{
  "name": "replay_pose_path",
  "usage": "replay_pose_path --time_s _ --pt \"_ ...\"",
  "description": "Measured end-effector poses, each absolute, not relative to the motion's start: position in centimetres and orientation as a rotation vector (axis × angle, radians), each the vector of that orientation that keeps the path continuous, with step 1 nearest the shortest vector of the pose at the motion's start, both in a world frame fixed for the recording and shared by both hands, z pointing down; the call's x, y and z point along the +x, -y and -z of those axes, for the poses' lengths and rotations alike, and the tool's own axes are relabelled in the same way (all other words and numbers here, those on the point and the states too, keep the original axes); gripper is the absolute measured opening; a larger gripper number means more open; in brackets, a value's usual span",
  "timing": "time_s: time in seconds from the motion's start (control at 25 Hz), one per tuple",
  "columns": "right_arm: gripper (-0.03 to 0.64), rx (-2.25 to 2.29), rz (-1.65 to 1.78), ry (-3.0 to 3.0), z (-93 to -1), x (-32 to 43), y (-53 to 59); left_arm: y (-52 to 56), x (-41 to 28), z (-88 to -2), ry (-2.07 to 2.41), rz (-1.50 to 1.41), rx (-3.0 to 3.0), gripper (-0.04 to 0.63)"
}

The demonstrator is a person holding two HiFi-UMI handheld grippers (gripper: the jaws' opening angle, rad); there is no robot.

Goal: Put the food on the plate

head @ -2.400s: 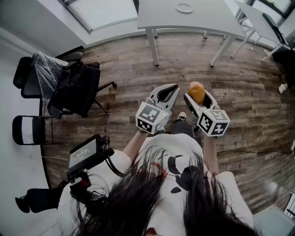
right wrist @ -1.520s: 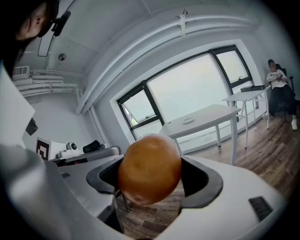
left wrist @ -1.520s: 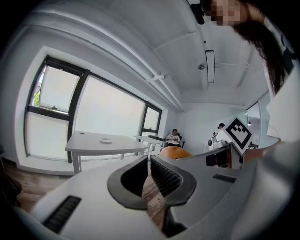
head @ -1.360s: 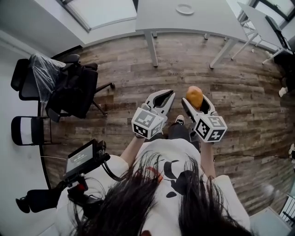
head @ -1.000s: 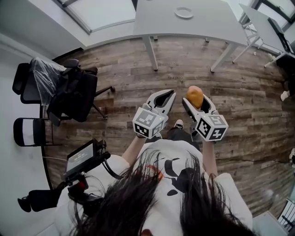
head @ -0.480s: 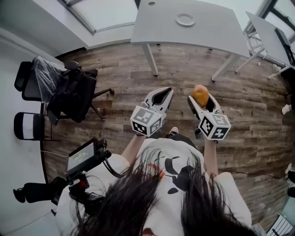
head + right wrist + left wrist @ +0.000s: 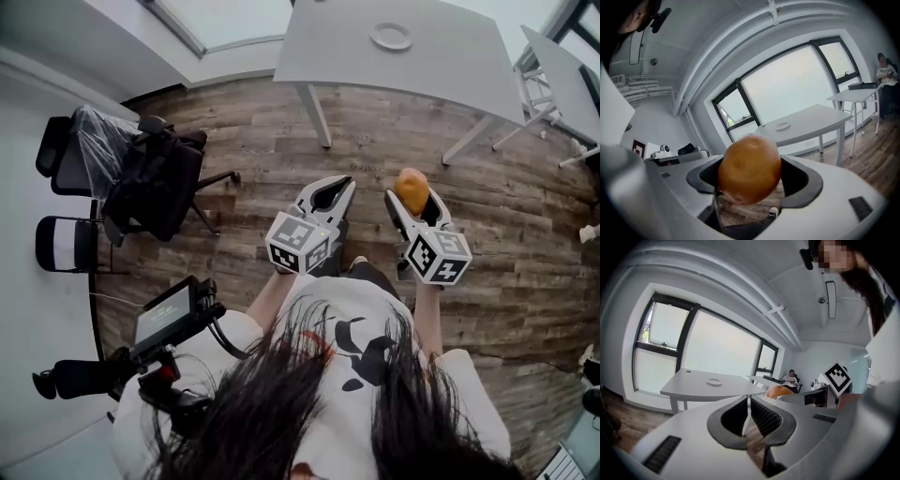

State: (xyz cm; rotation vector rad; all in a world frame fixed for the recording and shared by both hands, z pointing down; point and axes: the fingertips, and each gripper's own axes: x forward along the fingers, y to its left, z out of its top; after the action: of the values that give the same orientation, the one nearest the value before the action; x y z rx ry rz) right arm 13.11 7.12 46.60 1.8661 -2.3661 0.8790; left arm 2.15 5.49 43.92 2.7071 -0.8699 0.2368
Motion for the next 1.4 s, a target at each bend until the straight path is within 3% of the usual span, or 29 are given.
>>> replay_pose_path --time_s 1.4 --pt "0.371 2.015 -0.940 2.133 -47.8 15.0 25.2 29.3 6.5 -45.2 0.537 -0.230 2.728 0.006"
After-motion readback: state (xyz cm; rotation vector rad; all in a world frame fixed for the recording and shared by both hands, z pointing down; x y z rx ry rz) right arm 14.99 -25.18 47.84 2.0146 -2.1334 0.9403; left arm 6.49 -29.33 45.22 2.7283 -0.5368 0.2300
